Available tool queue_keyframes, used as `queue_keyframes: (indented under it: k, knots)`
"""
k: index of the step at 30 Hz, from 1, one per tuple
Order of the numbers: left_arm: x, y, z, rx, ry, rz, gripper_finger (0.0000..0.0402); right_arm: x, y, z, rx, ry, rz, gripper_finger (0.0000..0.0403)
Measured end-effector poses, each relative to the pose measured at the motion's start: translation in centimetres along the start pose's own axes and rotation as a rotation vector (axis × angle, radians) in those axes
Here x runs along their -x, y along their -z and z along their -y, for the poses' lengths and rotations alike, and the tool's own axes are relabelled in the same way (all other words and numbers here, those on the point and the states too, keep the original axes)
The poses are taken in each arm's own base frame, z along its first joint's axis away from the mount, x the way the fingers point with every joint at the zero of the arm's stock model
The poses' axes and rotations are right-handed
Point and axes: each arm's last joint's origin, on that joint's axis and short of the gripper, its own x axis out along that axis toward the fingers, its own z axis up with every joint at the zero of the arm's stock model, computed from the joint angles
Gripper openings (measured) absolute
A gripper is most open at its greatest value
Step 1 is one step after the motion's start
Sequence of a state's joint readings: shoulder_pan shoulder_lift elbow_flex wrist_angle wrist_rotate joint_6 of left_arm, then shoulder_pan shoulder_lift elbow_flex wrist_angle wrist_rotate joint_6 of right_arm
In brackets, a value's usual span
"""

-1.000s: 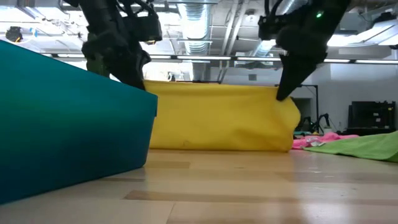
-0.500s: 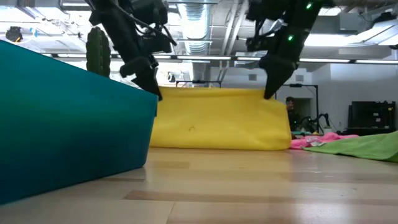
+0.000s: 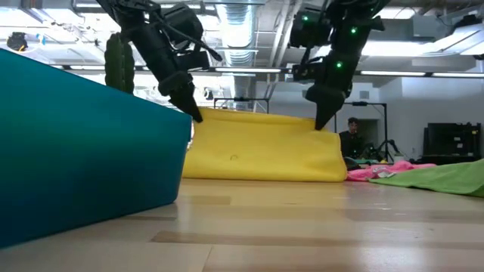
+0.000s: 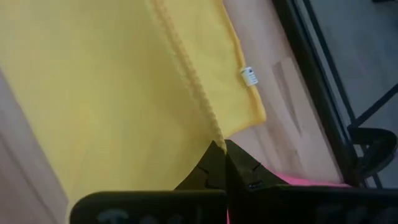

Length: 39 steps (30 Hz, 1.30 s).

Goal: Fold microfiber towels
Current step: Fold the yellow microfiber

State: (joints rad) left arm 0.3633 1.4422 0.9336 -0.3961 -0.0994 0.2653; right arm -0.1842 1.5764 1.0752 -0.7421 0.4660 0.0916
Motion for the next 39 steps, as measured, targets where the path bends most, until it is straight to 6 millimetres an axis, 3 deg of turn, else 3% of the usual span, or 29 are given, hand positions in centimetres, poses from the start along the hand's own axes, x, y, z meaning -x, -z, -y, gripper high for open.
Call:
queue_keyframes:
  k: [13, 25, 33, 39]
  knots:
    - [-0.9, 0.9, 0.0, -0.004, -0.016, 0.015, 0.0000, -2.5, 0.3, 1.4, -0.038, -0.017, 0.061, 0.0006]
    - [-4.9, 1.9, -0.3, 0.008, -0.034, -0.085, 0.0000, -3.9, -0.4, 3.5, -0.097, -0.017, 0.138, 0.0006]
    - [-4.5, 1.9, -0.9, 0.006, -0.118, -0.096, 0.0000, -7.9, -0.5, 3.0, -0.044, -0.040, 0.080, 0.0006]
    - [-4.9, 2.1, -1.3, 0.016, -0.105, -0.098, 0.0000, -9.0, -0.4, 2.5, -0.037, -0.024, 0.059, 0.0009]
